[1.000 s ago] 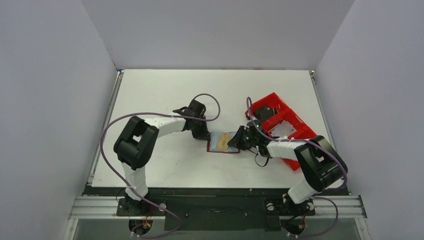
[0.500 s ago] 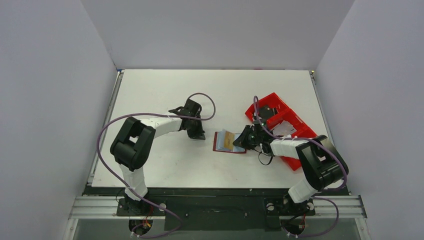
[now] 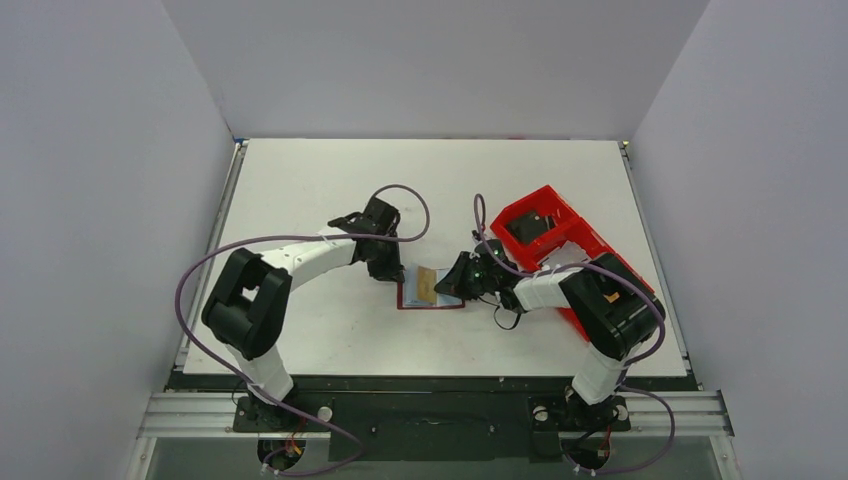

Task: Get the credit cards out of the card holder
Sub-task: Remove the credit card from the card holder.

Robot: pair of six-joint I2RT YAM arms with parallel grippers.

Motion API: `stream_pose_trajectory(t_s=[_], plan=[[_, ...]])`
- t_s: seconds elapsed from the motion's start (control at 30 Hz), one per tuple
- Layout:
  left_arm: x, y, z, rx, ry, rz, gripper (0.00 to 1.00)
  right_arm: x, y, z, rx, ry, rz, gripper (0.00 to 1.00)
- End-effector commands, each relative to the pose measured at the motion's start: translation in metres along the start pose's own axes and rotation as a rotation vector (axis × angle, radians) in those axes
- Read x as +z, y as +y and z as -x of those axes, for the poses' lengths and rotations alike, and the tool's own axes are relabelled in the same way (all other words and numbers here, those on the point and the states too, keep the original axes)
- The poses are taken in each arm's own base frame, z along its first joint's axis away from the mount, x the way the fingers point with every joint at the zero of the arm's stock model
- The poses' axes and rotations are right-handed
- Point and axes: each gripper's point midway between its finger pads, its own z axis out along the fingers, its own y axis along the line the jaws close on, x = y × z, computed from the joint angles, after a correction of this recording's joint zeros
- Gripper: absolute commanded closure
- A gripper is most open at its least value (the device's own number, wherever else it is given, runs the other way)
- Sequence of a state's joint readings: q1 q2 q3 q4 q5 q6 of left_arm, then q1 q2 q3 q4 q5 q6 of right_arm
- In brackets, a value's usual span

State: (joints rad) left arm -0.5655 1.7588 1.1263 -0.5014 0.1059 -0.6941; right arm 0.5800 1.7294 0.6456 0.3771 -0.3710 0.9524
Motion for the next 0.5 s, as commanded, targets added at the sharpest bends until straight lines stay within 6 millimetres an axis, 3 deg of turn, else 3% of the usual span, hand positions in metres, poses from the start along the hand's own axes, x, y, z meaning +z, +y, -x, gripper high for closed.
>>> stream_pose_trajectory(t_s=[0.0,0.13,0.23,0.47], plan=[[-0.039,-0.025,0.023,0.021,-0.095,-0.065,0.91,0.006,-0.020,-0.027,0.020,0.063,-0.081,1.00],[-0.051,-0.030,0.029,0.021,-0.129,-0.087,0.90,0.007,-0.021,-0.027,0.019,0.065,-0.086,1.00],[-0.049,-0.039,0.026,0.024,-0.109,-0.134,0.90,0.007,-0.019,-0.026,0.016,0.063,-0.088,1.00],[-0.020,-0.038,0.009,0.017,-0.046,-0.154,0.90,0.007,-0.017,-0.023,0.014,0.057,-0.091,1.00]])
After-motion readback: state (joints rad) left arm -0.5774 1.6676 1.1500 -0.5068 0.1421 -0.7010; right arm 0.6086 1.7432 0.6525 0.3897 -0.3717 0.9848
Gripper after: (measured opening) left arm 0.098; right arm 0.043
